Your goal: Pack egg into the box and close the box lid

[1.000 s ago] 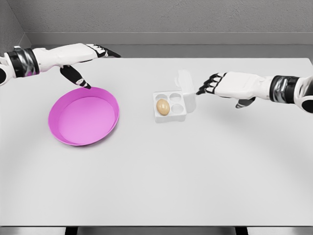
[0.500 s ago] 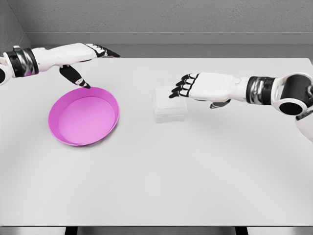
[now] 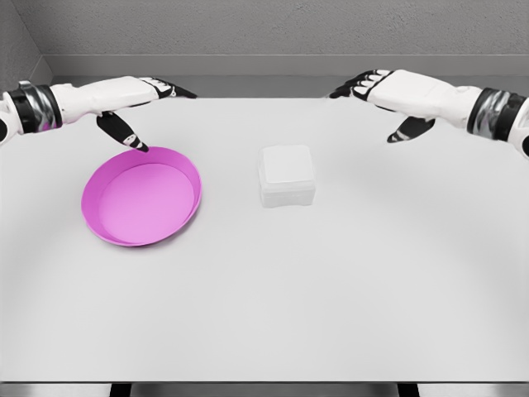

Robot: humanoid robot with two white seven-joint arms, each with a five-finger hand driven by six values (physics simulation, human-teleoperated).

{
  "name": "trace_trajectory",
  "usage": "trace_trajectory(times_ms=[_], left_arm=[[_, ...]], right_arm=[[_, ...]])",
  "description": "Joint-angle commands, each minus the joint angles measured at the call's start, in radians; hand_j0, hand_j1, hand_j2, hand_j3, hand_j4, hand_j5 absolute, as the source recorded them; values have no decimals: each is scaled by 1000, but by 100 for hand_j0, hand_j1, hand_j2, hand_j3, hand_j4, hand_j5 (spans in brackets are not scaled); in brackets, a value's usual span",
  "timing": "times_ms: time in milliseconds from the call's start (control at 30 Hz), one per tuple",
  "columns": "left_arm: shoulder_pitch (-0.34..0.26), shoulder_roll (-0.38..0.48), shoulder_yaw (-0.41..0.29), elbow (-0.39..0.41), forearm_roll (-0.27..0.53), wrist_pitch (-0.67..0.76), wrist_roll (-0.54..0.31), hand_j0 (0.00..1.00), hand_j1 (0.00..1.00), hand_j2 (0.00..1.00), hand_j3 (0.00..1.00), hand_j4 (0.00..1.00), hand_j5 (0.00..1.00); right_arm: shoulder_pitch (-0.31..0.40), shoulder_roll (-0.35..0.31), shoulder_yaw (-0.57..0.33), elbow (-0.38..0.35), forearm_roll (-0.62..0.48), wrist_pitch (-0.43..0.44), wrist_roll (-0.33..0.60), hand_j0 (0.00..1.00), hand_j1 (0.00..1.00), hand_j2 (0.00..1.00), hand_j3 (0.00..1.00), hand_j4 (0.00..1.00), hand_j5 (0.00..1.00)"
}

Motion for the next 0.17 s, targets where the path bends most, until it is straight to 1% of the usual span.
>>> trace_trajectory(times_ms=[0, 133], left_arm=[[0, 2, 1, 0, 7, 3, 1, 100, 100, 100, 100, 100, 100], [0, 1, 1, 2, 7, 3, 1, 100, 100, 100, 100, 100, 100]], right_arm=[[0, -5, -18, 30, -27, 3, 0, 100, 100, 100, 100, 100, 100], [0, -5, -8, 29, -24, 3, 0, 100, 100, 100, 100, 100, 100]])
